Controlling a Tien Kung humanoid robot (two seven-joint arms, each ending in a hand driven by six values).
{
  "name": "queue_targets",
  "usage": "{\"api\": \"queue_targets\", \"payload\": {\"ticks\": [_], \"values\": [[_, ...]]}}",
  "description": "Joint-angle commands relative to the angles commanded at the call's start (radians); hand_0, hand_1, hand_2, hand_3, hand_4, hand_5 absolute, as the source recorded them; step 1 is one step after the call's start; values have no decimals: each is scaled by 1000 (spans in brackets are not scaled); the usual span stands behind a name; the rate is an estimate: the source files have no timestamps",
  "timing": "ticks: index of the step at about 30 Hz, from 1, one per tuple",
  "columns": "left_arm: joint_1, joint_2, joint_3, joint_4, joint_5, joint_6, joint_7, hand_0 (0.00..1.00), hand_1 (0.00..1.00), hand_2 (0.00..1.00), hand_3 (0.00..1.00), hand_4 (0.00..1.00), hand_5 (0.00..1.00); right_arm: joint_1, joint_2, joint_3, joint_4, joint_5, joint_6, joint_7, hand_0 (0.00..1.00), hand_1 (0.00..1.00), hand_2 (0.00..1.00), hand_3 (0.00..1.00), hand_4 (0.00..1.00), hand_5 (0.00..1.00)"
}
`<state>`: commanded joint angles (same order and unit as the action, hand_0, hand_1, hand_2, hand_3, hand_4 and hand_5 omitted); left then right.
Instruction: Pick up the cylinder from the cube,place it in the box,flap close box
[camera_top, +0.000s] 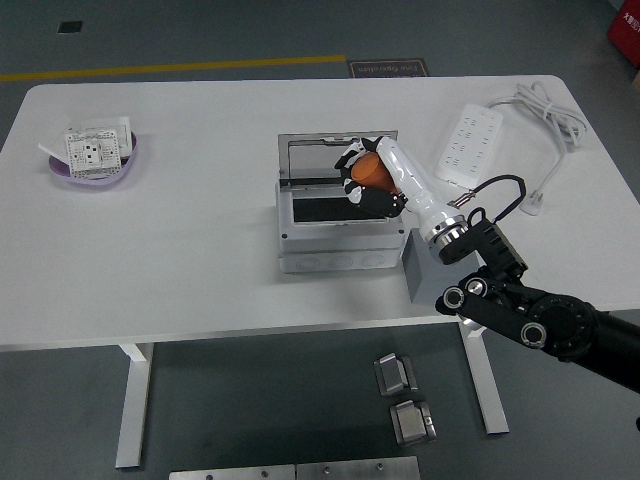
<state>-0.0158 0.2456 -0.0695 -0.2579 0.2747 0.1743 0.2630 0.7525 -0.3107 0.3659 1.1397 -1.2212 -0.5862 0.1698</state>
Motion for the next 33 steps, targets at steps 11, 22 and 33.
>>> {"api": "queue_targets", "payload": {"ticks": [11, 22, 33], "values": [[-7, 5, -17, -1, 32, -3, 9, 690, 697, 661, 654, 556, 376, 158, 48, -228, -129, 64, 41, 10, 2, 104, 204, 216, 2, 2], [-14, 5, -23, -2, 45, -4, 12, 690, 697, 660, 653, 554, 375, 235, 97, -339, -217, 117, 87, 18, 2, 126, 206, 214, 2, 2], [-20, 0, -13, -5, 39, -4, 8, 690, 698, 660, 653, 552, 373, 248, 115, -352, -265, 91, 141, 28, 196, 330, 511, 621, 82, 112]]}}
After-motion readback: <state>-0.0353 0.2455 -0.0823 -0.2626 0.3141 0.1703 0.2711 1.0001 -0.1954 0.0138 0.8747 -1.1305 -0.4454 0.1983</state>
